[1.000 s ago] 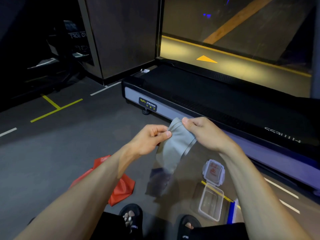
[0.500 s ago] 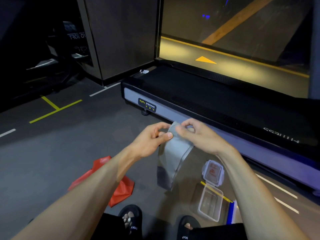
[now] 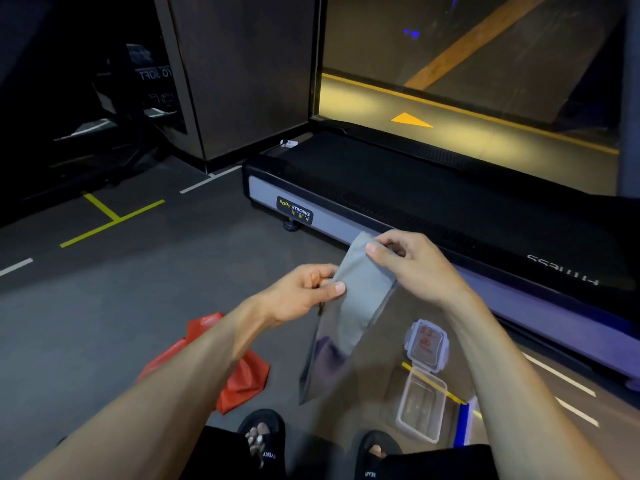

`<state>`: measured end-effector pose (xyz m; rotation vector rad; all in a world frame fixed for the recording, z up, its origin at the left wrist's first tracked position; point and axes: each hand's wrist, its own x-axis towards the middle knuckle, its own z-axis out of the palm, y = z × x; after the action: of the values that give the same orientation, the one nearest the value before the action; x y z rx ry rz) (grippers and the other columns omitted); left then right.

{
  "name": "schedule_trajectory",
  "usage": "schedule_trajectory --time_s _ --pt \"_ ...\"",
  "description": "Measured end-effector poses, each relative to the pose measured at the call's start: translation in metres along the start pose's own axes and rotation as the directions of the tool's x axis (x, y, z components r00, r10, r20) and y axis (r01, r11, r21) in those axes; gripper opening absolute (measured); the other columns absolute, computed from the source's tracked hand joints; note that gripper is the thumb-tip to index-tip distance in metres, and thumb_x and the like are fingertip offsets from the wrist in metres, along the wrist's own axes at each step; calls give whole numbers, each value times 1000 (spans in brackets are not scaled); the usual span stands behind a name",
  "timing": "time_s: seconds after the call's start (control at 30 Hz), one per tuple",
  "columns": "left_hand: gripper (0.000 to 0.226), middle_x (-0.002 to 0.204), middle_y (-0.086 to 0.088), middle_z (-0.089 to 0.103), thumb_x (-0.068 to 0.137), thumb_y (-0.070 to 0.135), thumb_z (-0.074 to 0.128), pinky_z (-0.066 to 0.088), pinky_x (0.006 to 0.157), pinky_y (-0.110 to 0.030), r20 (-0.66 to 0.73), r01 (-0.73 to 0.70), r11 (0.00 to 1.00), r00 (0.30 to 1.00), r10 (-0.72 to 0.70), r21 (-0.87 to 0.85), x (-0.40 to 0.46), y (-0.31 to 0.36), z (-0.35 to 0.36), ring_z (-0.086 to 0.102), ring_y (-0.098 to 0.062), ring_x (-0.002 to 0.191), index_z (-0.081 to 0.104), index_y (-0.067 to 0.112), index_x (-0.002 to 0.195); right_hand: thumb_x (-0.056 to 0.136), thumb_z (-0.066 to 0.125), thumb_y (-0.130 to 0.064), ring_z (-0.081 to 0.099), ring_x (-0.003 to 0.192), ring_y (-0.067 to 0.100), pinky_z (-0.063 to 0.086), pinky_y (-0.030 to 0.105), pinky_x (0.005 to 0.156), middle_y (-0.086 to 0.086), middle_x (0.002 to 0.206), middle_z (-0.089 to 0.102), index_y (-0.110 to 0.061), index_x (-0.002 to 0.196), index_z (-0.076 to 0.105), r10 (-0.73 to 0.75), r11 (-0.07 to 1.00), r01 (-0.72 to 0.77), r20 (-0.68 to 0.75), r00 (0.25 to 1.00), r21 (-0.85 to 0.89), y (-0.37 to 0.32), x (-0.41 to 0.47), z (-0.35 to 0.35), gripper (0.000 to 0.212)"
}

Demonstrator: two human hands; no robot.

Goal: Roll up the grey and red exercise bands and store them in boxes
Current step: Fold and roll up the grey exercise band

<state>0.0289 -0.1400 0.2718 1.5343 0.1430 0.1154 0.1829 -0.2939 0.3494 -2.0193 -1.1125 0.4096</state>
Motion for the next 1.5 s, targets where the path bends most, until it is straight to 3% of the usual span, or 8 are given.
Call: schedule_trajectory --time_s 0.23,0.4,0.53,0.63,1.03,1.3,1.4,1.5 --pt "16 93 -5 75 103 8 55 56 81 -26 -44 -8 1000 999 9 16 2 2 0 70 -13 84 67 2 112 103 58 -29 59 69 -13 41 10 66 -23 70 66 -21 107 68 -3 995 0 30 1000 103 3 3 0 14" --pt "24 93 -6 75 102 2 52 55 78 -24 -81 -32 999 996 29 -32 6 3 2 70 -11 84 63 0 124 106 46 -37 62 99 12 47 37 93 -5 107 70 -22 108 67 77 992 -82 54 996 98 1 7 8 26" --pt "33 106 -23 68 102 1 52 56 80 -26 -74 -47 998 996 44 -46 8 3 1 71 -14 85 56 -4 134 91 63 -60 69 94 12 53 32 83 -3 106 72 -30 110 62 127 961 -158 145 981 228 -4 3 9 36" --pt "37 97 -15 74 102 -2 51 55 79 -25 -66 -58 996 996 53 -69 8 5 2 72 -12 85 52 -5 139 87 77 -42 70 75 8 52 23 66 1 94 74 -18 116 57 95 950 -144 182 979 278 -6 1 10 43" --pt "54 74 3 74 100 -3 55 55 82 -25 -109 -52 998 993 48 -31 6 12 4 70 -9 80 40 10 151 83 56 -75 72 90 18 53 52 94 9 97 77 -22 98 76 58 979 -91 180 982 184 -1 1 17 59" --pt "60 99 -30 67 99 -2 57 53 93 -37 -111 -105 994 988 104 -4 6 16 3 64 -29 97 39 18 153 92 46 -76 49 70 16 38 37 71 11 74 61 8 90 61 58 984 -90 207 977 152 -1 1 17 85" --pt "50 74 -11 69 99 -3 57 55 82 -28 -104 -87 996 991 87 5 6 15 5 66 -17 79 45 10 146 86 48 -82 61 76 21 48 41 75 31 98 71 6 100 67 67 975 -118 260 963 187 0 0 18 91" --pt "41 72 2 73 99 -2 57 56 75 -25 -93 -60 998 994 59 -5 5 15 5 69 -9 70 47 3 139 92 57 -63 72 82 14 55 28 79 5 90 79 -12 102 75 76 960 -142 260 962 243 1 -1 14 55"
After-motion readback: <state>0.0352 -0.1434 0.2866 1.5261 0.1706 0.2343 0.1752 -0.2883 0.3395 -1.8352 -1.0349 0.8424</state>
